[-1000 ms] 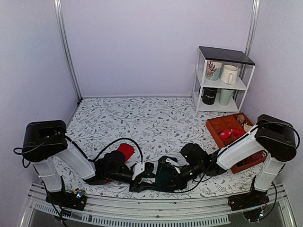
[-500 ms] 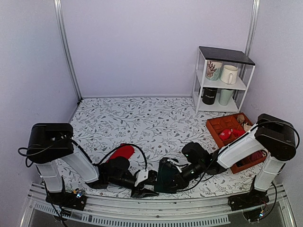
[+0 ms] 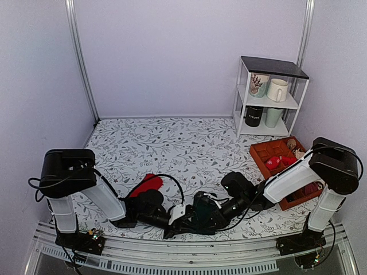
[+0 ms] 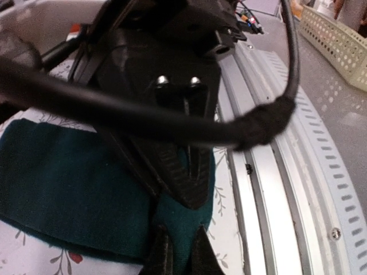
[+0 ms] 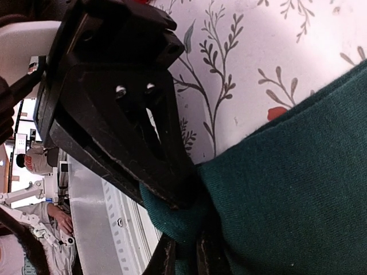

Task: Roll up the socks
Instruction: Roll the sock at the center of the board.

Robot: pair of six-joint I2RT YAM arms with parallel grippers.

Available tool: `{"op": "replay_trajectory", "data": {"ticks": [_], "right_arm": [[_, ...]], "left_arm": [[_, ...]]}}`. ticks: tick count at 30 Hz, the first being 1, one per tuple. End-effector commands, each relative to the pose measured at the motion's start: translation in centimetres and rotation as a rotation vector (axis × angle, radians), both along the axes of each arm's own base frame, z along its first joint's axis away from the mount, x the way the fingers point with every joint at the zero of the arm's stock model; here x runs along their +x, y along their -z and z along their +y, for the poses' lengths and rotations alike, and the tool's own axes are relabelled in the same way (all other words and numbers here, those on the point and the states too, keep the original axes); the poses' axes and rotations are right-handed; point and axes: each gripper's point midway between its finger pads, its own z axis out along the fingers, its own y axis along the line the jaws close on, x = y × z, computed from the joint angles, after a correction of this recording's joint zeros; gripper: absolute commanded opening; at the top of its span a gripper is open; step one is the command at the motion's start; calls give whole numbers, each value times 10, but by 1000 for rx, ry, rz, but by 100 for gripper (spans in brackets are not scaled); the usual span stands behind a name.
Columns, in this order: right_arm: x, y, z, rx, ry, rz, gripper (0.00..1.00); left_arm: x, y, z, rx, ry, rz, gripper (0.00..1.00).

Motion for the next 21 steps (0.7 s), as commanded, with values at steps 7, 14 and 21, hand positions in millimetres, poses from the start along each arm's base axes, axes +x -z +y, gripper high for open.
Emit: {"op": "replay_trajectory", "data": {"ticks": [7, 14, 21], "right_arm": [[42, -6, -30, -127, 135, -331, 31], [50, -63, -36, 94, 191, -798, 42], [19, -53, -21, 51, 1, -1074, 45]], "left_arm": [[-7, 51, 25, 300, -127, 318, 0], [-21, 90, 53, 457, -180, 523, 0], [-28, 103, 64, 495, -179, 610, 0]]}}
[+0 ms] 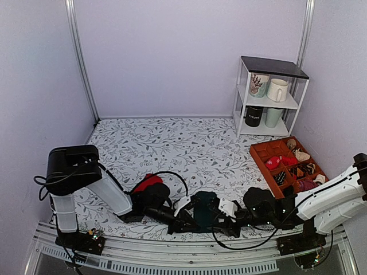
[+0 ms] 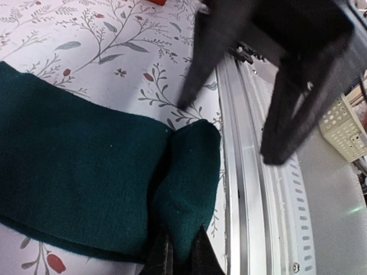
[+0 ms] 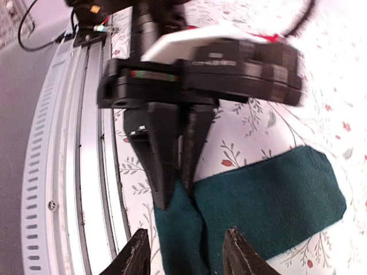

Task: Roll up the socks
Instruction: Roll the sock at the center of the board.

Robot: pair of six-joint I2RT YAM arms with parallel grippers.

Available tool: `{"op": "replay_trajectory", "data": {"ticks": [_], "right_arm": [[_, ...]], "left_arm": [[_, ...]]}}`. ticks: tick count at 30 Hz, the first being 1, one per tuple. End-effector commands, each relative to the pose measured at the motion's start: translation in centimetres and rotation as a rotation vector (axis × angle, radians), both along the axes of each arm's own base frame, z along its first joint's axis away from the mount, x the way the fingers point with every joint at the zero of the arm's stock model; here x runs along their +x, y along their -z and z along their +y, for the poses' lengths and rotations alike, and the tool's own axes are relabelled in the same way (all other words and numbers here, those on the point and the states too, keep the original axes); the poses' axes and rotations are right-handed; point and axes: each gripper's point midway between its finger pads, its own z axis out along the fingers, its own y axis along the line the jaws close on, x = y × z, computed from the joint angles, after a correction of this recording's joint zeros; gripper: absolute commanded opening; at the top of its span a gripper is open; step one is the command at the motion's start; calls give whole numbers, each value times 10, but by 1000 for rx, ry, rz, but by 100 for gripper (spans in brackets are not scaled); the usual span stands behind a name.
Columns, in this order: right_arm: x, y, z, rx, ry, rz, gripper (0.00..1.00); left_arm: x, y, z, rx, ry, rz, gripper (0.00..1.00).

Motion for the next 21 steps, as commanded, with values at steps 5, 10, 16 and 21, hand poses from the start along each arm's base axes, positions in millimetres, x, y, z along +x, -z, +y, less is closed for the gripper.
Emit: {"op": "replay_trajectory", "data": {"ticks": [5, 10, 16, 21], "right_arm": [[-5, 12, 7, -129, -33, -259, 45], [-9, 37, 0, -236, -26, -233, 45], [-4, 54, -2, -293, 41, -186, 45], [-7, 63, 0, -317, 70, -154, 37]], "left_arm": [[-31, 95, 77, 407, -29, 230, 0], [-30, 97, 79, 410, -29, 231, 0], [-30, 100, 80, 414, -28, 230, 0], [-31, 103, 81, 418, -23, 230, 0]]}}
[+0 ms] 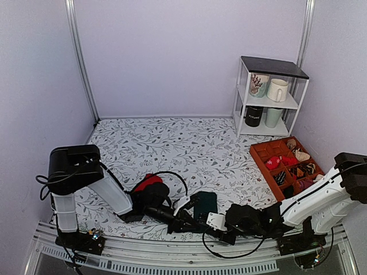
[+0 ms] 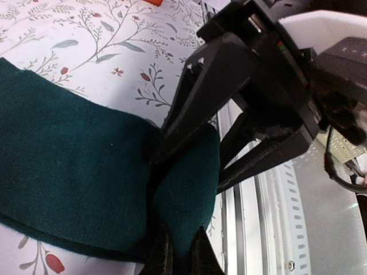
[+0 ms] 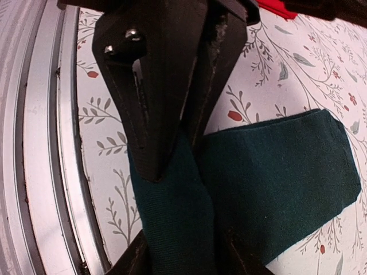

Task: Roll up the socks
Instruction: Roll the sock at the center of the board.

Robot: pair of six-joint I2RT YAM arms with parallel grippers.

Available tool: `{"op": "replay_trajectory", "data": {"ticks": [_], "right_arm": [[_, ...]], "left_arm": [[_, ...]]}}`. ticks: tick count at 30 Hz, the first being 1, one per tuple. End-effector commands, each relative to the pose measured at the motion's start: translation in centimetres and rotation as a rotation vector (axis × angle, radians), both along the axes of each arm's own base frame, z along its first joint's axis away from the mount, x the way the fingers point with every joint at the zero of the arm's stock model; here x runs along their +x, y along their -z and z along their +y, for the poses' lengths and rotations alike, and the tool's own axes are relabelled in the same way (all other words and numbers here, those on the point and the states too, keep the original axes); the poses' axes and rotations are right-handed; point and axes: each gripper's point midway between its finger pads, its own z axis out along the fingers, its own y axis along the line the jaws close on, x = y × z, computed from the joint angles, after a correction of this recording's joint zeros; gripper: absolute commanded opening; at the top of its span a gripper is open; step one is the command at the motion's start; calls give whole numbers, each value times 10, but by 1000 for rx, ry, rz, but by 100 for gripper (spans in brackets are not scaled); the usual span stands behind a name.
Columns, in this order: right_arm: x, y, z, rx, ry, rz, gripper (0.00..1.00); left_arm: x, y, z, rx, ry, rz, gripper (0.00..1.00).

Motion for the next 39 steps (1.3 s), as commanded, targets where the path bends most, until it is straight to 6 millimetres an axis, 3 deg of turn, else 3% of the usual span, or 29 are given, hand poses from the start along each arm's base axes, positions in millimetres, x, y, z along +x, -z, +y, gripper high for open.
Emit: {"op": "replay_trajectory", "data": {"ticks": [1, 5, 6, 12, 16, 19, 22, 28, 35, 39], "right_arm": [[0, 10, 0, -41, 51, 15, 33], [-6, 13, 5, -35, 56, 73, 24], [-8, 13, 4, -33, 58, 95, 24], [-26, 20, -7, 12, 97, 323, 24], [-28, 34, -19, 20, 165, 529, 23], [-30, 48, -25, -4, 206, 668, 23], [-34, 60, -25, -35, 232, 785, 23], [-38, 65, -27, -54, 246, 851, 22], [-39, 67, -30, -69, 246, 878, 22], [-39, 69, -30, -72, 250, 890, 23]], "left_arm": [[-31, 102, 79, 433, -22, 188, 0], [-28, 99, 75, 409, -28, 166, 0], [-25, 93, 72, 381, -33, 147, 6], [-1, 9, 53, 100, -64, -143, 41], [4, -49, 41, -68, -45, -429, 50], [4, -74, 30, -144, -17, -572, 53], [4, -77, 19, -175, 30, -632, 54], [0, -37, 8, -132, 99, -606, 54], [0, -21, 8, -116, 96, -585, 54], [-2, -15, 11, -96, 102, -567, 44]]}}
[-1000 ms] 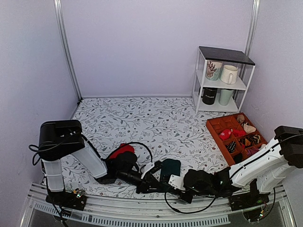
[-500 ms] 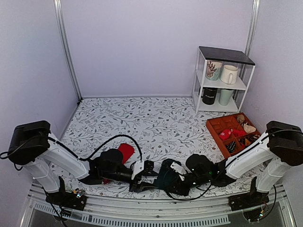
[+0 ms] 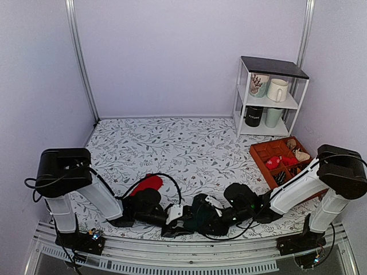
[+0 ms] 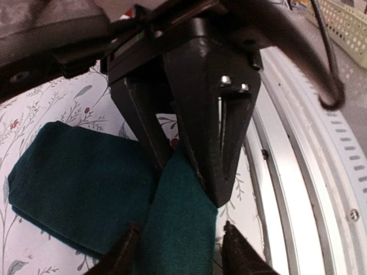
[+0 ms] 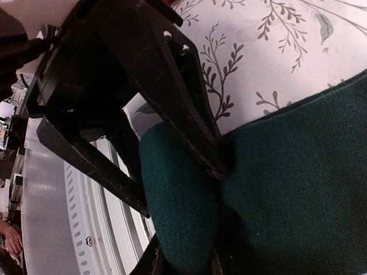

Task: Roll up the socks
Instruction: Roll the sock at the center of the board.

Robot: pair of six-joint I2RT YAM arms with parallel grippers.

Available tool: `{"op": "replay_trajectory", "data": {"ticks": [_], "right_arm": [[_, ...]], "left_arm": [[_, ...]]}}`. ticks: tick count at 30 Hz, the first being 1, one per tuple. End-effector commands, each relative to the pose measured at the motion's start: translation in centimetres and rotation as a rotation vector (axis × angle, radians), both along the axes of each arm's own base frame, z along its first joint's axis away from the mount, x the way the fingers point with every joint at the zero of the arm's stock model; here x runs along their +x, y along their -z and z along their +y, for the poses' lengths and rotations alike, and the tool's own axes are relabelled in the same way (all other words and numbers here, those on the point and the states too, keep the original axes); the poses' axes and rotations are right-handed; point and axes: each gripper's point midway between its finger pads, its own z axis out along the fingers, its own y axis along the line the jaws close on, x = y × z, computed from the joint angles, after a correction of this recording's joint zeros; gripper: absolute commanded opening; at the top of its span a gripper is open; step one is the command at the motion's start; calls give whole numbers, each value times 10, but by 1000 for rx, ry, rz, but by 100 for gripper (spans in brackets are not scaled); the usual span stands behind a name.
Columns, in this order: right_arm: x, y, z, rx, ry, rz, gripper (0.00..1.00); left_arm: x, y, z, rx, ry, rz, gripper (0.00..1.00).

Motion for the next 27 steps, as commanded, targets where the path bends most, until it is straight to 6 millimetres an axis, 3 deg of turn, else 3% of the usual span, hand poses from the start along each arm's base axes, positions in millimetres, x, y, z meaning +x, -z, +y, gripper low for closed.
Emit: {"op": "replay_trajectory", "data": {"ticks": [1, 5, 9, 11, 14, 18, 21, 22, 24, 27], "right_arm": [[-30, 66, -59, -302, -4, 168, 23], [-30, 67, -58, -306, -6, 173, 22], [-29, 67, -58, -310, -4, 175, 24], [-27, 67, -58, -324, 4, 166, 29], [-16, 57, -56, -325, 19, 102, 36], [11, 19, -56, -243, 93, -92, 42], [28, -23, -57, -108, 149, -279, 45], [30, -45, -55, -31, 161, -352, 46], [25, -70, -53, 53, 148, -523, 48], [17, -88, -50, 128, 94, -698, 50]], "left_arm": [[-6, -2, -4, -16, 30, 6, 40], [-9, 4, -7, 5, 42, 41, 21], [-13, 13, -8, 54, 56, 102, 11], [-14, 23, -7, 111, 40, 157, 2], [-10, 40, -1, 209, -26, 278, 0], [-16, 58, 21, 312, -104, 461, 0], [-22, 67, 35, 362, -136, 564, 0], [-24, 69, 39, 371, -143, 589, 0], [-26, 75, 45, 391, -161, 634, 0], [-29, 87, 52, 423, -182, 687, 0]]}}
